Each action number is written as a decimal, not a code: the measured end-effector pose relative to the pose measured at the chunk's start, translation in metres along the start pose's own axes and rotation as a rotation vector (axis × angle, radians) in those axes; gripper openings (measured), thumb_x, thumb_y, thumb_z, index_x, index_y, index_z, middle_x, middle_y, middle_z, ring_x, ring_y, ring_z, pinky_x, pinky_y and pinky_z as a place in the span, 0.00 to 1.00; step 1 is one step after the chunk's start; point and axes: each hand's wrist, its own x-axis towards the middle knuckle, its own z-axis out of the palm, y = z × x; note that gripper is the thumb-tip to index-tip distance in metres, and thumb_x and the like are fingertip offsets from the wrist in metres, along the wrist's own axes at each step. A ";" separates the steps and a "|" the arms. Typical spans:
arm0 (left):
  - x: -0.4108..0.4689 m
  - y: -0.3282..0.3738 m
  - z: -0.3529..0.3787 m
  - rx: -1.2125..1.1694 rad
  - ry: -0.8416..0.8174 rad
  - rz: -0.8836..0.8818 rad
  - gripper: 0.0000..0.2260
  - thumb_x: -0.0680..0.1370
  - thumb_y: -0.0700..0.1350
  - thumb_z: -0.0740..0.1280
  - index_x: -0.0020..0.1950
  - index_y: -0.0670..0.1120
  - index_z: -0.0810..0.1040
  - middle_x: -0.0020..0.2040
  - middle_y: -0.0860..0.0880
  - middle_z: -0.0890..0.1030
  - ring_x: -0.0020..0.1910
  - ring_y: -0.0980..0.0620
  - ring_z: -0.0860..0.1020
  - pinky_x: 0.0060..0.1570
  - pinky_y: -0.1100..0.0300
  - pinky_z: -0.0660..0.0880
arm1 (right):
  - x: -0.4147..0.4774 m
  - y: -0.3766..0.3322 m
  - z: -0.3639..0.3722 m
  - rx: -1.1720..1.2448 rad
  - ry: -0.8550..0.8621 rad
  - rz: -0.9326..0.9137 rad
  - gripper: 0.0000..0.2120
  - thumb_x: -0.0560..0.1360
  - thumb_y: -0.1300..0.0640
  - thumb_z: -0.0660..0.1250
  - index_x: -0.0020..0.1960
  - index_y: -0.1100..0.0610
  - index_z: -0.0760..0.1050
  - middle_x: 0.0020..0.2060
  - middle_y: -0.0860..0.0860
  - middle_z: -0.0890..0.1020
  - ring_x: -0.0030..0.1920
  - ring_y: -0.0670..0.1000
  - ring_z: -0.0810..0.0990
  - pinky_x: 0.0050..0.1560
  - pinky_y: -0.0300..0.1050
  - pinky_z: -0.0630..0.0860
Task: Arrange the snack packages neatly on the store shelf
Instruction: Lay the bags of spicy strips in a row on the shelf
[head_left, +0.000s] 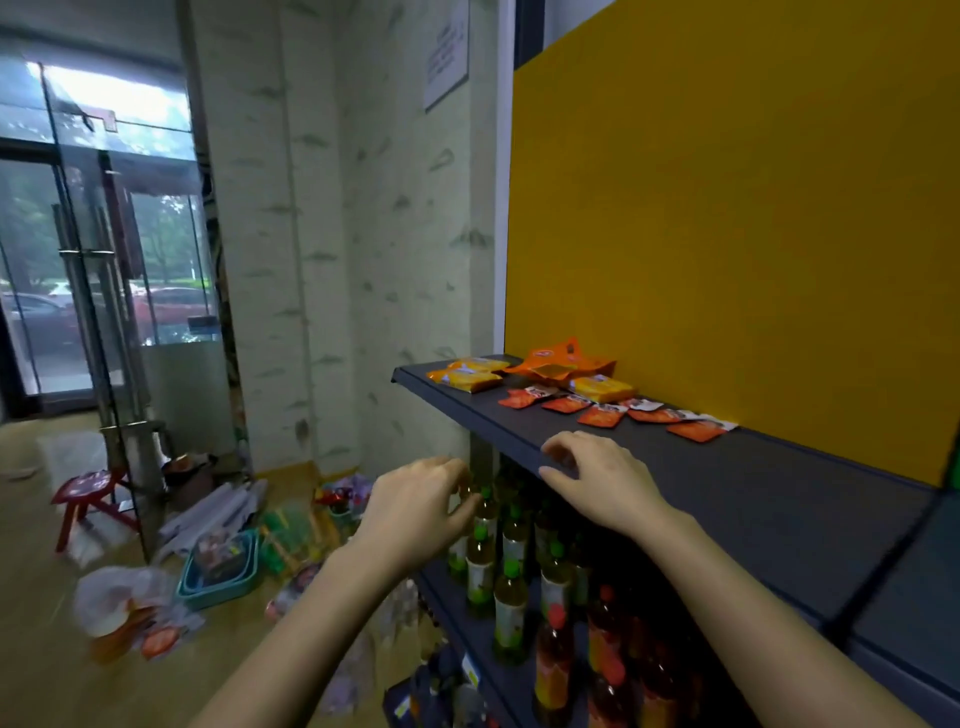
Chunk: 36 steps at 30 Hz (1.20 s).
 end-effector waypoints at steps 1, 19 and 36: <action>0.016 -0.011 0.006 0.004 -0.013 0.004 0.14 0.79 0.56 0.57 0.57 0.50 0.74 0.55 0.54 0.77 0.55 0.52 0.76 0.46 0.58 0.71 | 0.021 0.003 0.005 0.010 0.007 0.011 0.16 0.76 0.45 0.61 0.62 0.46 0.71 0.59 0.44 0.76 0.59 0.48 0.74 0.56 0.48 0.73; 0.246 -0.175 0.139 -0.228 0.012 0.196 0.12 0.78 0.56 0.59 0.55 0.52 0.74 0.54 0.56 0.78 0.57 0.55 0.74 0.46 0.60 0.69 | 0.280 0.081 0.067 0.034 0.211 0.497 0.17 0.77 0.48 0.62 0.60 0.56 0.75 0.58 0.54 0.79 0.59 0.55 0.76 0.52 0.45 0.71; 0.449 -0.188 0.228 -0.552 -0.285 0.244 0.15 0.78 0.55 0.61 0.54 0.46 0.79 0.54 0.49 0.81 0.52 0.51 0.76 0.47 0.59 0.70 | 0.380 0.154 0.097 0.022 0.194 1.010 0.27 0.67 0.28 0.59 0.29 0.52 0.64 0.34 0.52 0.72 0.41 0.56 0.72 0.43 0.48 0.67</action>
